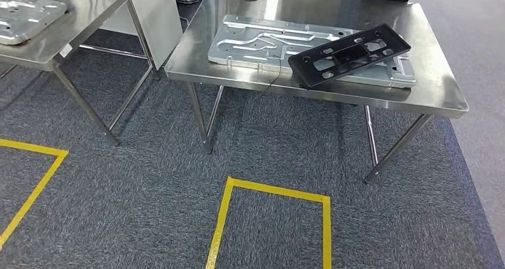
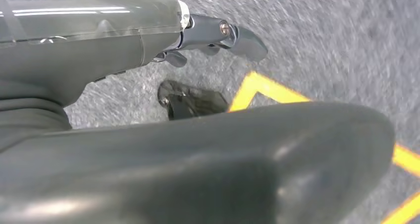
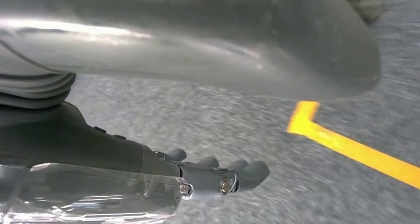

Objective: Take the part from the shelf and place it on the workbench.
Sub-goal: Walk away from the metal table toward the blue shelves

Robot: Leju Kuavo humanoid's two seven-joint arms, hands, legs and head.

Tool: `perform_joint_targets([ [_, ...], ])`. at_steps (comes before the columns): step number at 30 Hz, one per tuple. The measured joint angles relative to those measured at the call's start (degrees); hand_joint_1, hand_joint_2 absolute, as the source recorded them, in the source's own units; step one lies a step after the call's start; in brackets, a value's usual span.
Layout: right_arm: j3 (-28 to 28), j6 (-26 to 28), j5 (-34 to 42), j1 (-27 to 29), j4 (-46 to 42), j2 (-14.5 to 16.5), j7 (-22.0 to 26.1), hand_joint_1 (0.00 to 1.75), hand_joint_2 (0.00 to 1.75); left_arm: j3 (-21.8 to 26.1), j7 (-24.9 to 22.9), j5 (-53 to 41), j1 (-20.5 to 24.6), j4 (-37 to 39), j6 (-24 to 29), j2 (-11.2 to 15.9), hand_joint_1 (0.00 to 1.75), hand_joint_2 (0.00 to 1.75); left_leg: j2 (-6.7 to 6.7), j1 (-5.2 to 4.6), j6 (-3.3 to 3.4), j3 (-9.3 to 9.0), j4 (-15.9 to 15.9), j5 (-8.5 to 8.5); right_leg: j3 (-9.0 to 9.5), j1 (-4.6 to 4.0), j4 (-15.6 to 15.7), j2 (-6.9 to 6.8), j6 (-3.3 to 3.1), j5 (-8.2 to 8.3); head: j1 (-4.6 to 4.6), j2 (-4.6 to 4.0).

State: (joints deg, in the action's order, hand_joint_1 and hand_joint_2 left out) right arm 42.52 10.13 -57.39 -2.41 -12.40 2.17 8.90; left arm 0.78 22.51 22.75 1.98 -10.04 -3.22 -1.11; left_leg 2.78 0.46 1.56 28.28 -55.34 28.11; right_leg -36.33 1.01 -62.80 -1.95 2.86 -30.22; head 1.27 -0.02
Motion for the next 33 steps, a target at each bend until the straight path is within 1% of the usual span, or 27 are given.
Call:
perform_joint_targets([
  [1, -0.01, 0.04, -0.17, 0.24, 0.06, 0.04, -0.36, 0.00, 0.00, -0.10, -0.04, -0.08, 0.06, -0.01, 0.03, 0.03, 0.00, 0.00, -0.23, -0.11, 0.31, 0.78, -0.04, -0.63, -0.91, -0.02, -3.71, 1.00, 0.04, -2.98, 0.00, -0.01],
  [2, -0.01, 0.03, -0.29, 0.42, 0.11, 0.05, -0.75, 0.00, 0.00, -0.20, -0.04, -0.15, 0.06, -0.01, 0.05, 0.04, 0.00, 0.00, -0.47, -0.23, 0.42, 1.56, -0.11, -1.25, -1.63, -0.03, -7.36, 1.46, 0.03, -5.05, 0.00, -0.01],
  [3, -0.01, -0.01, -0.35, 0.49, 0.15, 0.05, -1.06, 0.00, 0.00, -0.32, -0.02, -0.26, 0.06, -0.01, 0.02, 0.04, 0.00, 0.00, -0.71, -0.32, 0.41, 2.35, -0.21, -1.86, -1.83, -0.04, -9.88, 1.62, 0.00, -5.71, 0.00, -0.01],
  [4, -0.01, -0.04, -0.38, 0.49, 0.18, 0.05, -1.28, 0.00, 0.00, -0.44, 0.02, -0.39, 0.06, -0.01, -0.03, 0.04, 0.00, 0.00, -0.89, -0.37, 0.32, 3.22, -0.37, -2.45, -1.23, -0.05, -10.67, 1.67, -0.06, -5.04, 0.00, -0.01],
  [5, -0.01, -0.08, -0.39, 0.46, 0.20, 0.05, -1.35, 0.00, 0.00, -0.55, 0.08, -0.52, 0.07, -0.01, -0.11, 0.05, 0.00, 0.00, -1.04, -0.38, 0.19, 4.10, -0.60, -2.99, 0.44, -0.03, -9.24, 1.67, -0.12, -3.39, 0.00, 0.00],
  [6, -0.01, -0.09, -0.39, 0.42, 0.21, 0.05, -1.35, 0.00, 0.00, -0.63, 0.15, -0.63, 0.09, -0.01, -0.18, 0.05, 0.00, 0.00, -1.18, -0.36, 0.01, 4.97, -0.89, -3.46, 3.04, 0.00, -5.99, 1.69, -0.20, -1.62, 0.00, 0.00],
  [7, -0.01, -0.09, -0.40, 0.35, 0.21, 0.05, -1.34, 0.00, 0.00, -0.69, 0.24, -0.72, 0.11, -0.01, -0.24, 0.07, 0.00, 0.00, -1.32, -0.40, -0.22, 5.75, -1.23, -3.87, 6.17, -0.01, -1.59, 1.75, -0.30, -0.65, 0.00, 0.00],
  [8, -0.01, -0.09, -0.40, 0.27, 0.21, 0.05, -1.34, 0.00, 0.00, -0.75, 0.31, -0.79, 0.14, -0.01, -0.27, 0.08, 0.00, 0.00, -1.42, -0.46, -0.50, 6.36, -1.57, -4.26, 9.03, -0.08, 2.88, 1.83, -0.53, -0.52, 0.01, 0.01],
  [9, -0.01, -0.09, -0.40, 0.21, 0.21, 0.06, -1.33, 0.00, 0.00, -0.81, 0.39, -0.86, 0.17, -0.01, -0.30, 0.10, 0.00, 0.00, -1.47, -0.51, -0.81, 6.73, -1.75, -4.68, 10.89, -0.20, 6.00, 1.90, -0.81, -0.88, 0.01, 0.00],
  [11, -0.01, -0.09, -0.41, 0.15, 0.23, 0.08, -1.35, 0.00, 0.00, -0.90, 0.48, -0.98, 0.25, -0.01, -0.37, 0.18, 0.00, 0.00, -1.50, -0.54, -1.46, 7.09, -1.81, -5.67, 11.75, -0.50, 8.28, 1.93, -1.57, -1.33, 0.01, 0.01],
  [12, -0.01, -0.09, -0.42, 0.12, 0.26, 0.10, -1.43, 0.00, 0.00, -0.93, 0.49, -1.01, 0.24, -0.01, -0.38, 0.27, 0.00, 0.00, -1.59, -0.43, -1.79, 7.28, -1.87, -5.83, 11.33, -0.49, 8.16, 1.78, -2.04, -0.90, 0.01, 0.00],
  [13, 0.00, -0.07, -0.43, 0.05, 0.29, 0.14, -1.55, 0.00, 0.00, -0.95, 0.51, -0.99, 0.25, 0.00, -0.35, 0.36, 0.00, 0.00, -1.73, -0.35, -2.07, 7.66, -2.44, -5.15, 10.86, -0.45, 8.18, 1.68, -2.61, -0.45, 0.01, 0.00],
  [14, 0.01, -0.03, -0.45, -0.02, 0.31, 0.16, -1.75, 0.00, 0.00, -0.96, 0.50, -0.92, 0.21, 0.01, -0.30, 0.43, 0.00, 0.00, -1.89, -0.28, -2.32, 8.26, -3.90, -3.48, 10.31, -0.39, 8.25, 1.54, -3.18, 0.05, 0.01, 0.00],
  [15, 0.01, 0.04, -0.50, -0.08, 0.33, 0.19, -2.04, 0.00, 0.00, -0.97, 0.46, -0.84, 0.18, 0.01, -0.23, 0.49, 0.00, 0.00, -2.02, -0.18, -2.51, 9.13, -6.48, -0.89, 9.71, -0.38, 8.32, 1.42, -3.64, 0.57, 0.01, 0.00],
  [17, 0.02, 0.16, -0.68, -0.10, 0.32, 0.21, -2.71, 0.00, 0.00, -0.96, 0.19, -0.68, 0.15, 0.01, -0.08, 0.50, 0.00, 0.00, -2.12, -0.13, -2.75, 11.04, -13.90, 4.12, 8.43, -0.64, 8.26, 1.34, -4.07, 1.57, 0.01, 0.00],
  [18, 0.02, 0.21, -0.79, -0.09, 0.32, 0.21, -3.06, 0.00, 0.00, -0.96, -0.10, -0.63, 0.15, 0.01, 0.01, 0.50, 0.00, 0.00, -2.12, -0.11, -2.79, 11.58, -17.16, 4.99, 7.76, -0.80, 8.17, 1.30, -4.12, 2.10, 0.01, -0.01],
  [19, 0.03, 0.24, -0.88, -0.09, 0.32, 0.21, -3.39, 0.00, 0.00, -0.95, -0.44, -0.58, 0.15, 0.01, 0.10, 0.50, 0.00, 0.00, -2.13, -0.11, -2.73, 11.42, -18.91, 4.50, 7.06, -0.95, 8.03, 1.28, -4.12, 2.59, 0.01, -0.01],
  [20, 0.05, 0.31, -0.94, -0.09, 0.32, 0.21, -3.64, 0.00, 0.00, -0.95, -0.78, -0.54, 0.15, 0.01, 0.19, 0.50, 0.00, 0.00, -2.13, -0.12, -2.54, 10.27, -18.59, 3.05, 6.34, -1.11, 7.84, 1.27, -4.09, 3.03, 0.01, -0.01],
  [21, 0.09, 0.44, -0.97, -0.09, 0.32, 0.21, -3.81, 0.00, 0.00, -0.95, -1.05, -0.48, 0.16, 0.01, 0.25, 0.51, 0.00, 0.00, -2.13, -0.18, -2.20, 8.07, -16.08, 1.44, 5.71, -1.24, 7.62, 1.27, -4.04, 3.41, 0.01, -0.01],
  [22, 0.15, 0.63, -0.97, -0.09, 0.33, 0.25, -3.92, 0.00, 0.00, -0.94, -1.23, -0.42, 0.20, 0.01, 0.29, 0.55, 0.00, 0.00, -2.13, -0.30, -1.72, 5.01, -12.04, 0.49, 5.21, -1.34, 7.40, 1.27, -3.97, 3.71, 0.01, -0.01],
  [24, 0.38, 1.15, -0.97, -0.06, 0.33, 0.37, -4.03, 0.00, 0.00, -0.93, -1.33, -0.31, 0.34, -0.01, 0.31, 0.66, 0.00, 0.00, -2.11, -0.64, -0.89, -0.65, -3.57, 0.80, 4.55, -1.55, 6.97, 1.22, -3.57, 4.23, 0.01, -0.01],
  [25, 0.54, 1.37, -0.88, -0.05, 0.32, 0.42, -4.08, 0.00, 0.00, -0.93, -1.26, -0.27, 0.40, -0.01, 0.29, 0.71, 0.00, 0.00, -2.10, -0.79, -0.61, -2.14, -0.99, 1.45, 4.31, -1.59, 6.82, 1.15, -3.26, 4.50, 0.01, 0.00],
  [27, 1.00, 1.46, -0.23, -0.08, 0.32, 0.42, -4.20, 0.00, 0.00, -0.92, -1.00, -0.24, 0.46, -0.01, 0.20, 0.69, 0.00, 0.00, -2.07, -0.73, -0.23, -2.47, 0.79, 1.67, 3.93, -1.63, 6.68, 0.99, -2.57, 5.03, 0.01, 0.00],
  [29, 1.87, 1.09, 1.33, -0.11, 0.32, 0.37, -4.27, 0.00, 0.00, -0.89, -0.76, -0.22, 0.42, -0.01, 0.13, 0.63, 0.00, 0.00, -1.88, -0.44, 0.34, -2.01, 1.29, 0.94, 3.09, -1.52, 5.11, 1.24, -1.94, 3.77, 0.00, 0.00],
  [30, 2.51, 0.84, 2.30, -0.09, 0.32, 0.35, -4.21, 0.00, 0.00, -0.87, -0.67, -0.20, 0.38, -0.01, 0.11, 0.60, 0.00, 0.00, -1.73, -0.35, 0.62, -1.65, 1.42, 0.53, 1.98, -1.36, 2.54, 1.43, -1.62, 1.94, 0.00, 0.00],
  [32, 3.89, 0.48, 3.96, 0.00, 0.32, 0.36, -4.00, 0.00, 0.00, -0.84, -0.52, -0.15, 0.31, -0.01, 0.11, 0.61, 0.00, 0.00, -1.35, -0.53, 0.99, -0.69, 1.20, 0.01, -1.22, -0.89, -5.30, 1.67, -1.00, -2.55, 0.00, -0.01],
  [33, 4.54, 0.43, 4.51, 0.03, 0.32, 0.36, -3.90, 0.00, 0.00, -0.82, -0.48, -0.14, 0.26, -0.01, 0.11, 0.61, 0.00, 0.00, -1.12, -0.61, 1.01, -0.21, 0.98, -0.17, -2.45, -0.71, -8.65, 1.69, -0.73, -3.96, 0.00, -0.01],
])
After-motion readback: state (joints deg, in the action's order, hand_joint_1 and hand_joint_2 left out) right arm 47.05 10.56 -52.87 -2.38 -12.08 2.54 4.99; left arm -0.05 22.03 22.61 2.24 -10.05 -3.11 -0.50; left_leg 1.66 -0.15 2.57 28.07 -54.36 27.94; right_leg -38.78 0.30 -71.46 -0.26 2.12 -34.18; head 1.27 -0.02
